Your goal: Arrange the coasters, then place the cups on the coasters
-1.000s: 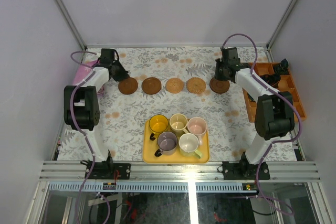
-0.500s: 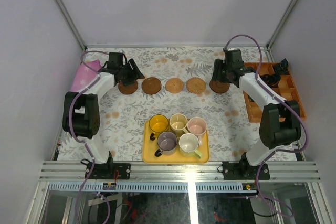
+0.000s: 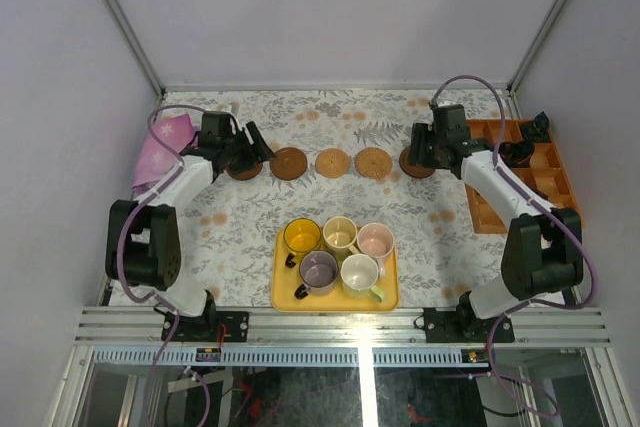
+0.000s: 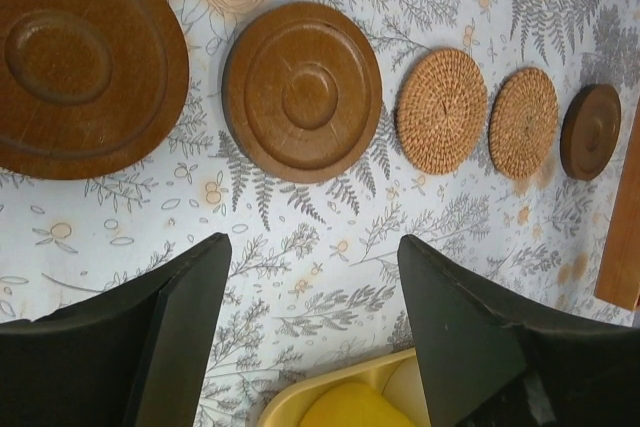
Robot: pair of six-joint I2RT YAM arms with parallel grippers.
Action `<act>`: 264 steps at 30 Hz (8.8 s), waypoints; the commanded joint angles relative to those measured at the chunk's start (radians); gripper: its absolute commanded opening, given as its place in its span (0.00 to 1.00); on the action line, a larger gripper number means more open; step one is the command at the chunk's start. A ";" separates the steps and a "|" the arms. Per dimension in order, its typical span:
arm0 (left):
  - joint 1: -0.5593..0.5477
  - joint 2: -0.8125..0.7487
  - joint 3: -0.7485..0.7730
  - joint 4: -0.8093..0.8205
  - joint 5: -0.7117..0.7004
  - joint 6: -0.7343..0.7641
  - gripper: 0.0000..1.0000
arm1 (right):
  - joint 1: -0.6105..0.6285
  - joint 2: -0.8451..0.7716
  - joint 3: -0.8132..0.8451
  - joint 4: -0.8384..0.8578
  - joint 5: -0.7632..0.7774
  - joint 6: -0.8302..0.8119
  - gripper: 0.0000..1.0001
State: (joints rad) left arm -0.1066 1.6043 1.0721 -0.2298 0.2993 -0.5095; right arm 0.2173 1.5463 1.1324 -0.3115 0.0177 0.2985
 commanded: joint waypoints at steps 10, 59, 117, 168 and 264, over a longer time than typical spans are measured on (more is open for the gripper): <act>-0.025 -0.204 -0.141 0.075 -0.022 0.055 0.90 | 0.062 -0.297 -0.092 -0.173 -0.045 0.010 0.59; -0.033 -0.167 -0.158 0.061 -0.041 0.062 0.93 | 0.453 -0.509 -0.342 -0.399 -0.252 0.184 0.69; -0.033 -0.132 -0.164 0.086 -0.042 0.054 0.93 | 0.565 -0.336 -0.393 -0.320 -0.079 0.180 0.03; -0.033 -0.094 -0.098 0.182 -0.075 -0.013 0.93 | 0.106 0.182 0.330 -0.250 0.311 -0.124 0.00; -0.033 0.039 0.032 0.114 -0.034 0.026 0.93 | 0.008 -0.055 0.092 -0.281 0.120 -0.032 0.61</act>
State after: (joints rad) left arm -0.1360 1.6779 1.1191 -0.1280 0.2554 -0.4995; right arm 0.2039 1.6218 1.2770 -0.5640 0.1730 0.2867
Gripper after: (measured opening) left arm 0.931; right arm 0.585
